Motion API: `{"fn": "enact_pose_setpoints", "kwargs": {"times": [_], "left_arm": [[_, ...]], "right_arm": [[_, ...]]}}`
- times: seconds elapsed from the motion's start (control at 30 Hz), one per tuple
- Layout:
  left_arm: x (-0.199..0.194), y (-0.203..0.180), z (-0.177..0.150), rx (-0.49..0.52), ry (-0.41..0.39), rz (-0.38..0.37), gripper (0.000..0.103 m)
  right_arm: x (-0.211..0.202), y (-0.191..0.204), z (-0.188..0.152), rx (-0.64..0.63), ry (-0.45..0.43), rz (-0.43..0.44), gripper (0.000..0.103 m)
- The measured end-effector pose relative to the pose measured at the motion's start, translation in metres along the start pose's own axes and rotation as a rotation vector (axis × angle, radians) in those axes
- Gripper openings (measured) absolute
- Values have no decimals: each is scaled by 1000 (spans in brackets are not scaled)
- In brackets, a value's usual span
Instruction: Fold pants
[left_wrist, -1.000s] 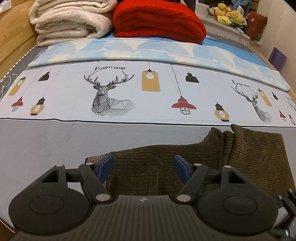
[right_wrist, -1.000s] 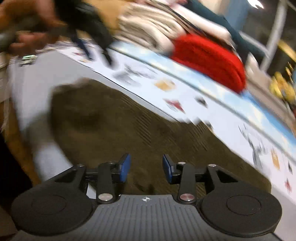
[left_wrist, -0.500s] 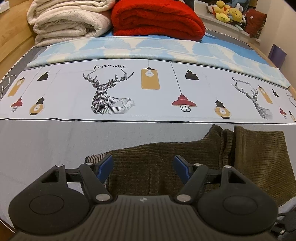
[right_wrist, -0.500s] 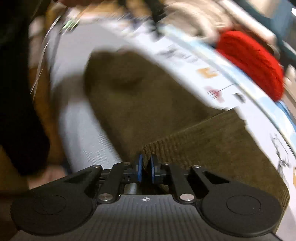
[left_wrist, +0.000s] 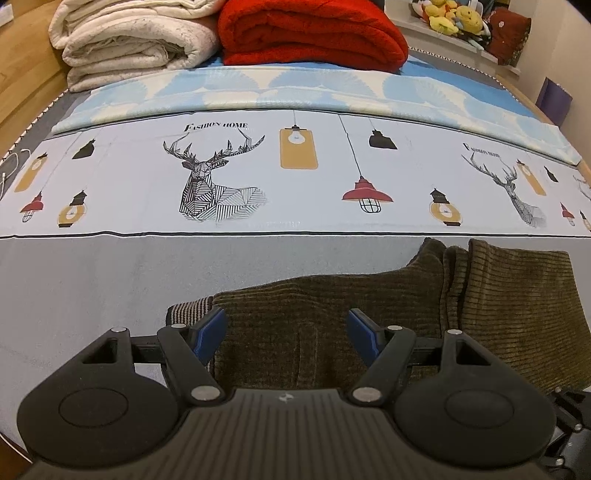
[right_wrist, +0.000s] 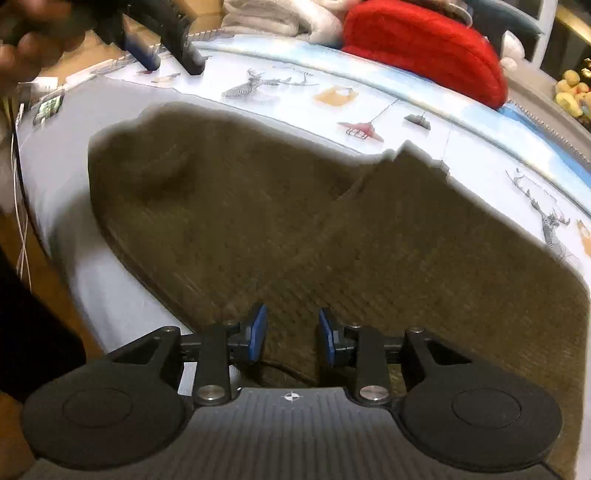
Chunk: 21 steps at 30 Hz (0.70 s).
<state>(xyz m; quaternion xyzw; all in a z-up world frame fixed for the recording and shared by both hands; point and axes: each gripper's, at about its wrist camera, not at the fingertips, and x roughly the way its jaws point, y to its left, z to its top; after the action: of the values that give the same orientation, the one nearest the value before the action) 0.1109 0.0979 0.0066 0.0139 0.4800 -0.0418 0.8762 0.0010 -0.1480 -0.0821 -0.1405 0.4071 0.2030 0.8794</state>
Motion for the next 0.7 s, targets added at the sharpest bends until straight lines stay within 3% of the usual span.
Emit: {"fn": "enact_pose_setpoints", "kwargs": {"times": [0.17,0.3,0.4,0.53,0.67,0.7], "left_arm": [[0,1,0,1,0,5,77],[-1,-2,3,-2,-2,-1,77],[-2,-8,5,6,-6,-9,77],[-1,-20,9,12,-10,-20,77],[1,-38,14,36,-12,-40,77],[1,-42,15,44,-12,-44,77]], "right_arm": [[-24,-13,5,62,-77,-32,33],[-38,-38,3,144,-98,-159,33],[-44,-75,-1,283,-68,-268,33],[-52,-127,-24,527,3,-396,32],[-50,-164,-67,599,206,-677,35],[-48,-178,-82,689,234,-669,35]]}}
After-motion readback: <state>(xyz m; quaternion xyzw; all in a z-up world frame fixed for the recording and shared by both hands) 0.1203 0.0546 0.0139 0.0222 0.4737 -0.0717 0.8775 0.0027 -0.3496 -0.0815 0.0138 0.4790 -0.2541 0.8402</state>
